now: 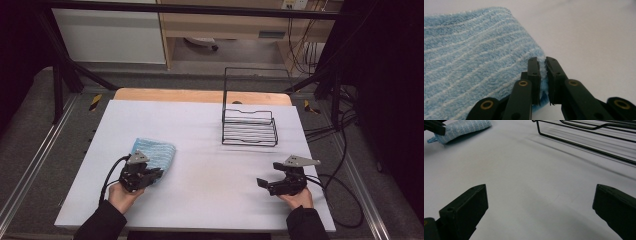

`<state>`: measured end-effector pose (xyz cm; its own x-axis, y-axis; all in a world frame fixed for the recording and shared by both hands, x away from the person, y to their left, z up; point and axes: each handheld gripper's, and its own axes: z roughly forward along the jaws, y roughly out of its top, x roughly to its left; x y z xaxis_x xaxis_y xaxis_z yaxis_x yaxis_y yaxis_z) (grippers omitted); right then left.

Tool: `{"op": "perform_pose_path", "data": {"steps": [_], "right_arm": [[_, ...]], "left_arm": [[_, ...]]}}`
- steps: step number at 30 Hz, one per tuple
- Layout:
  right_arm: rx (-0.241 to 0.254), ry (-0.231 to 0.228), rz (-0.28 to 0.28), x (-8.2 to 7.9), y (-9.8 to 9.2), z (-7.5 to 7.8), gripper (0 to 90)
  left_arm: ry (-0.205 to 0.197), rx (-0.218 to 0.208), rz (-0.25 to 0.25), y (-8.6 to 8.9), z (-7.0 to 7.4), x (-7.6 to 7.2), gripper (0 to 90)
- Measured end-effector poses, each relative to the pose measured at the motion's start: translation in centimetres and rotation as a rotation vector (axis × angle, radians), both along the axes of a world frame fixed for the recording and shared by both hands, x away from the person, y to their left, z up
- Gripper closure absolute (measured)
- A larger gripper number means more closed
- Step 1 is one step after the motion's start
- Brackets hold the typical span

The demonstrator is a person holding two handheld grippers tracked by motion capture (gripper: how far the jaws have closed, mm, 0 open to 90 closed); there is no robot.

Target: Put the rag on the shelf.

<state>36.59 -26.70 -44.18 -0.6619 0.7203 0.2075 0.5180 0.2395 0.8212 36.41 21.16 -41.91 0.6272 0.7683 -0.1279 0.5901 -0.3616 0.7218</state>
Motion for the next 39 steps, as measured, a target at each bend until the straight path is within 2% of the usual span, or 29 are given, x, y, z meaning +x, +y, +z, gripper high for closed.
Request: {"op": "perform_pose_path", "data": {"steps": [9, 18, 25, 39], "right_arm": [[-0.002, -0.001, 0.0, 0.0, 0.0, 0.0, 0.6], [-0.003, 0.0, 0.0, 0.0, 0.0, 0.0, 0.6], [-0.006, 0.0, 0.003, 0.0, 0.1, -0.1, 0.6], [-0.005, 0.0, 0.002, 0.0, 0.1, -0.1, 0.6]], "left_arm": [[-0.001, -0.003, -0.03, -2.1, 0.1, -0.6, 82.1], [0.01, 0.01, -0.032, -4.4, -0.2, -1.1, 81.8], [0.008, 0.002, -0.032, -5.8, -0.2, -1.5, 81.8], [-0.009, -0.009, -0.11, -10.1, -0.3, -2.9, 81.5]]}}
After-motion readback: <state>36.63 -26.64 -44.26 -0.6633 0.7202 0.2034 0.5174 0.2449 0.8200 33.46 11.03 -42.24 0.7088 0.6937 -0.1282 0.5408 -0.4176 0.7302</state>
